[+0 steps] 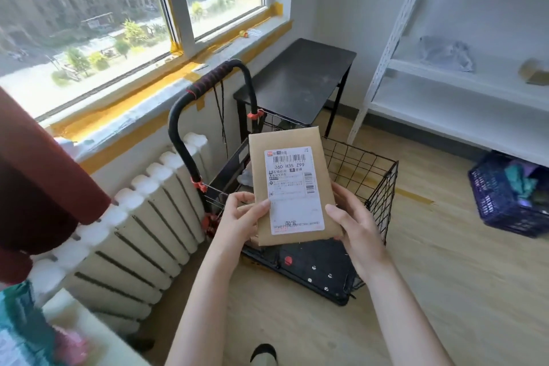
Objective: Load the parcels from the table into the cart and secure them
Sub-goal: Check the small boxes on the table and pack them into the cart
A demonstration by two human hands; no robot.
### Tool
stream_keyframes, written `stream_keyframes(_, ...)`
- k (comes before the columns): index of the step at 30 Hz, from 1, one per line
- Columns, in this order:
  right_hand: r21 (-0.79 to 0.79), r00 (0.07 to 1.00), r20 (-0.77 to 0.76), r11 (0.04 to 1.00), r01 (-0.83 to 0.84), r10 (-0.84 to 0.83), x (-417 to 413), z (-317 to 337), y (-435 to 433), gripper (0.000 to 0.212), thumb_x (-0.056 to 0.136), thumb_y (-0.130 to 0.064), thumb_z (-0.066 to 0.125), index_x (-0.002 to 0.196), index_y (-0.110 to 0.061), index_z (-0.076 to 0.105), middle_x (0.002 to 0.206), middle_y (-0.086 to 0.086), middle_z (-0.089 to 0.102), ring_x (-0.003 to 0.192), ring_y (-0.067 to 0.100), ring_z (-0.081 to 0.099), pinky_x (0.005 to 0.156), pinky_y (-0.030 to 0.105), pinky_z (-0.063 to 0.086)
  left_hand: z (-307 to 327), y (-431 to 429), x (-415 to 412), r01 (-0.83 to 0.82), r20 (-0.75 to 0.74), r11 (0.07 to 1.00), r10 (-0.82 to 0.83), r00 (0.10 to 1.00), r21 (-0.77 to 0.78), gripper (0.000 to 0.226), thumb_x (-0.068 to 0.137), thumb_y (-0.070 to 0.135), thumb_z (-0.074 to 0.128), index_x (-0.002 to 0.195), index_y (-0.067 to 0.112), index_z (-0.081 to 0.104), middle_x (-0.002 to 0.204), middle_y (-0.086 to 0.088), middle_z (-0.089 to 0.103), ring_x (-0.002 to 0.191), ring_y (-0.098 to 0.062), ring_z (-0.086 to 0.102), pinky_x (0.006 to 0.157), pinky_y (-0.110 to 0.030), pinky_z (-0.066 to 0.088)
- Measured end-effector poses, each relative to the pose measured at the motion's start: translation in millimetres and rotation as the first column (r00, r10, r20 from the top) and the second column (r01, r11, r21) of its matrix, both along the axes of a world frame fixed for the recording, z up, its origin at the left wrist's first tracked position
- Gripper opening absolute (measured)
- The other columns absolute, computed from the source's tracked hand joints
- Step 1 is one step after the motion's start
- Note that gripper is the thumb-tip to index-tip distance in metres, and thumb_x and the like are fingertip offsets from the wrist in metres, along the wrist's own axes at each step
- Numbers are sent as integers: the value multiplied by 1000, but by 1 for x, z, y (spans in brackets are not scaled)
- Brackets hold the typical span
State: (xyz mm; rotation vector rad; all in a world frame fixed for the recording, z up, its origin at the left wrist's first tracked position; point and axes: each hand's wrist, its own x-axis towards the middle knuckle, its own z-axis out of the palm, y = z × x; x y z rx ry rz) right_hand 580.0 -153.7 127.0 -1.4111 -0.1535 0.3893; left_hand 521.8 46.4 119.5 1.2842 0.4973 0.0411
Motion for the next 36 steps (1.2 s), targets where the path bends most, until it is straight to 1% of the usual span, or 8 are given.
stream_keyframes(7,-85,946,-166,960,267,-278,45,-34,8,64,62,-55,75,121,-30,62,120,0,66,120,25,57,103,45,42,-38,1,50,119,-121,978,-141,983,-171,84,64,33,80,133,19,35,112,-7,69,88,-24,72,65,-32,56)
stream_keyframes(12,-95,861,-376,939,331,-342,72,-54,8,95,59,-48,84,141,-28,41,131,0,56,124,22,51,103,45,41,-59,-13,87,138,-164,960,-181,970,-243,112,56,35,81,146,35,14,116,-6,66,90,-29,72,79,-43,56)
stream_keyframes(16,49,814,-521,943,330,-258,97,-68,8,83,61,-31,81,134,-20,43,128,7,63,118,30,59,73,36,54,-70,-30,126,117,-147,949,-166,975,-292,121,62,22,78,150,35,-3,98,4,75,95,-33,70,91,-52,51)
stream_keyframes(20,52,782,-528,907,419,-331,133,-90,0,82,60,-28,80,134,-19,45,124,8,65,113,28,63,76,41,58,-86,-43,164,119,-159,944,-174,972,-306,129,62,20,80,148,39,-15,93,6,76,99,-34,69,96,-53,48)
stream_keyframes(24,-15,761,-519,894,447,-389,173,-118,-11,67,78,-17,77,136,-18,43,125,4,64,108,21,65,76,39,57,-106,-44,202,109,-256,978,-154,954,-180,144,45,42,86,148,39,-15,117,-3,65,108,-27,64,103,-50,43)
stream_keyframes(29,-133,754,-530,916,378,-388,214,-170,-30,80,68,-24,85,136,-18,42,127,2,61,114,20,60,98,54,48,-138,-27,250,-15,-313,987,65,948,158,114,66,38,85,150,34,8,145,-7,36,131,-23,40,108,-49,38)
stream_keyframes(33,-219,735,-564,927,304,-375,237,-214,-39,83,68,-18,86,138,-18,40,126,2,62,117,23,59,103,54,44,-177,-22,277,161,-390,954,-51,919,255,71,76,34,79,136,25,44,137,-5,48,124,-23,48,98,-35,42)
stream_keyframes(36,-273,703,-598,922,273,-385,251,-250,-37,94,56,-31,90,137,-20,43,124,1,64,114,23,61,102,53,45,-214,-17,294,311,-482,913,-154,862,265,61,78,28,78,132,17,51,127,-3,54,111,-18,54,87,-26,41)
